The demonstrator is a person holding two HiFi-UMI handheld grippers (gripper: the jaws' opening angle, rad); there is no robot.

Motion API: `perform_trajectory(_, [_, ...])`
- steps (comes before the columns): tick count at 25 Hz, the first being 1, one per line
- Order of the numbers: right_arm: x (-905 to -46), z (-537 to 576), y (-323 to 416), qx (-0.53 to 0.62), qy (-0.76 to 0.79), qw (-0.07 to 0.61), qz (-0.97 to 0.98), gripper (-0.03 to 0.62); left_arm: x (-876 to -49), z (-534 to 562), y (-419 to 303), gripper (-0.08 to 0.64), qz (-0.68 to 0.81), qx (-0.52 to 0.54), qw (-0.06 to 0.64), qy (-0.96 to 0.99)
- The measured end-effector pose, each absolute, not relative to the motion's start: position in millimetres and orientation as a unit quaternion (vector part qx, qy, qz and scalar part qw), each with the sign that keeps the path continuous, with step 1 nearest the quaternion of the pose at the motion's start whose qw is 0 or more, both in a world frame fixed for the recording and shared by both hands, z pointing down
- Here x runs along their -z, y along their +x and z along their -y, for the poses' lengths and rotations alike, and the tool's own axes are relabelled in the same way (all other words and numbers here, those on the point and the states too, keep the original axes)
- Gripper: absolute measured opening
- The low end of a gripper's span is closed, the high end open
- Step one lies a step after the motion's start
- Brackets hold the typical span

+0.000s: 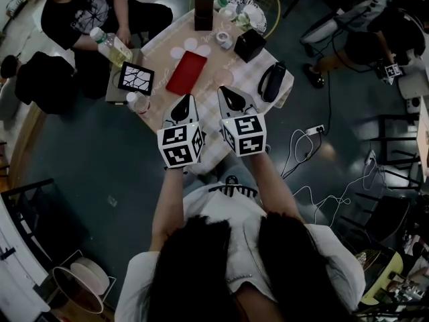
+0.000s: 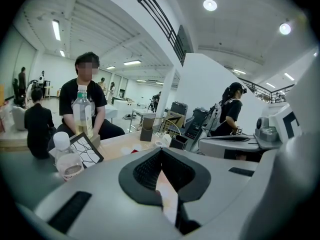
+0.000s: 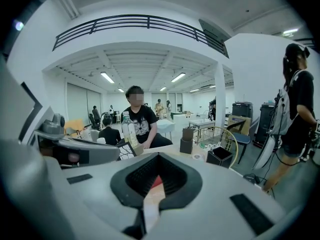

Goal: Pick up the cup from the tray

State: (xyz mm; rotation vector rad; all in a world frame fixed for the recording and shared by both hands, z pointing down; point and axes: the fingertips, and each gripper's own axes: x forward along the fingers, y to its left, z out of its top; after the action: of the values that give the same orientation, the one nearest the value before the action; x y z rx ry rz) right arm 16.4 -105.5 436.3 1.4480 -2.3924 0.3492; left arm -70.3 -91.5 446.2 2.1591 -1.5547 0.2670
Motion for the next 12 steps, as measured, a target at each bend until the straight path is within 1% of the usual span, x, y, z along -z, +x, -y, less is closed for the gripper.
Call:
perform_trajectory(4, [-435.4, 104.8, 16.5, -0.137, 0.509, 0.152, 0.836, 0.006, -445.9, 90.3, -71.2, 0.005, 0.563, -0.093, 0.237, 0.786])
perform_trajectory(12, [-445.0, 98.3, 17.5, -0.129, 0.509, 0.175, 0.833, 0.006, -448.4, 88.1, -76.4, 0.006, 0.562, -0.091, 0.240, 0.786])
